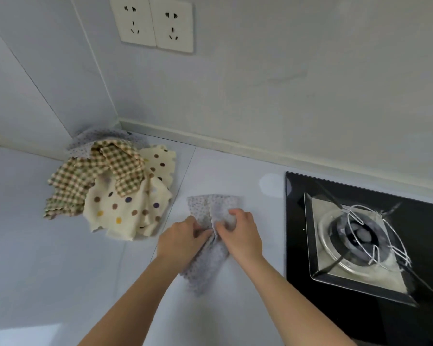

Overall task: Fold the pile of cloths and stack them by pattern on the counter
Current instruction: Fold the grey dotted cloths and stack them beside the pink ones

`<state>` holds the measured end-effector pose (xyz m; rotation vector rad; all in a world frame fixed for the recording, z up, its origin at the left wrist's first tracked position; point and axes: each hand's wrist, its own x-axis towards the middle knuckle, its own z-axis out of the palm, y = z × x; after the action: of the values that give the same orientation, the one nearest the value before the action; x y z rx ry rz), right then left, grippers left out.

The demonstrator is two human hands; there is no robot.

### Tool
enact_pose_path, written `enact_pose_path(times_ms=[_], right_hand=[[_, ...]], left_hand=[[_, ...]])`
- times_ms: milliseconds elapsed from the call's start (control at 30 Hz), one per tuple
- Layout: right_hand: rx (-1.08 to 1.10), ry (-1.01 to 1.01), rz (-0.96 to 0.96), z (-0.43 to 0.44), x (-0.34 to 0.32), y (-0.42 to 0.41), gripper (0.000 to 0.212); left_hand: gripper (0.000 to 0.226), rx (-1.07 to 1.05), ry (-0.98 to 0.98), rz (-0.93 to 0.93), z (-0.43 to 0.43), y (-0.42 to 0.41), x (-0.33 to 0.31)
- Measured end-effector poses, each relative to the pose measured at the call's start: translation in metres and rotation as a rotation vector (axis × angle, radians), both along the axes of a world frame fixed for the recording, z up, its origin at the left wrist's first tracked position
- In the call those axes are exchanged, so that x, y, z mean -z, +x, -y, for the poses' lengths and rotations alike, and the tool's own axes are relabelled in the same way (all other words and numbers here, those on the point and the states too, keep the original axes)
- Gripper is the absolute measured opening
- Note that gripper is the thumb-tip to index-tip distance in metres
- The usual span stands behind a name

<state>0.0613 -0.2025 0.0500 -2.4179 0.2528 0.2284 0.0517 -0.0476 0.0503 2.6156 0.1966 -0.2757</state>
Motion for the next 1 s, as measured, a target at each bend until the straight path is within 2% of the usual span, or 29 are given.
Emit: enact_pose_path(times_ms=[133,200,267,367,400,500,567,600,633,700,767,833,933,1000], right_hand=[[-0.130,-0.314,0.101,0.003,0.013,0.007,0.018],[-0.122,-0.324,0.157,0.007,0.014,0.010,0.017],[-0.049,-0.227,0.191,0.012,0.016,0.014,0.013],[0.037,-0.060,0.194,0.022,0.015,0.025,0.012],[0.030,-0.064,0.200,0.025,0.014,0.027,0.012],[-0.070,-0.349,0.391,0.032,0.011,0.029,0.015],[-0.194,-0.354,0.621,0.031,0.014,0.026,0.033],[-0.294,-0.299,0.683,0.029,0.016,0.026,0.043],[-0.405,-0.255,0.685,0.027,0.018,0.027,0.048],[-0.563,-0.227,0.575,0.025,0.020,0.022,0.044],[-0.594,-0.270,0.495,0.027,0.021,0.018,0.036],[-0.603,-0.339,0.445,0.031,0.024,0.008,0.035],[-0.665,-0.455,0.366,0.038,0.022,-0.014,0.035],[-0.651,-0.524,0.385,0.044,0.021,-0.033,0.023]], left_hand=[[0.026,0.056,0.174,0.214,0.006,0.001,0.025],[0.025,0.005,0.181,0.348,0.001,0.001,0.033],[0.027,-0.061,0.193,0.459,-0.008,0.001,0.042],[0.023,-0.118,0.338,0.561,-0.027,0.003,0.045],[0.017,-0.114,0.397,0.594,-0.030,0.004,0.045],[0.013,0.053,0.497,0.705,-0.029,0.005,0.041],[0.021,0.181,0.424,0.658,-0.021,0.003,0.042],[0.035,0.215,0.382,0.568,-0.017,0.001,0.042],[0.051,0.239,0.364,0.482,-0.014,0.001,0.044],[0.077,0.298,0.353,0.397,-0.014,-0.002,0.052],[0.087,0.342,0.253,0.363,-0.019,-0.003,0.057],[0.086,0.359,0.130,0.380,-0.026,-0.010,0.058],[0.068,0.341,-0.089,0.402,-0.034,-0.023,0.053],[0.055,0.375,-0.096,0.409,-0.037,-0.034,0.048]])
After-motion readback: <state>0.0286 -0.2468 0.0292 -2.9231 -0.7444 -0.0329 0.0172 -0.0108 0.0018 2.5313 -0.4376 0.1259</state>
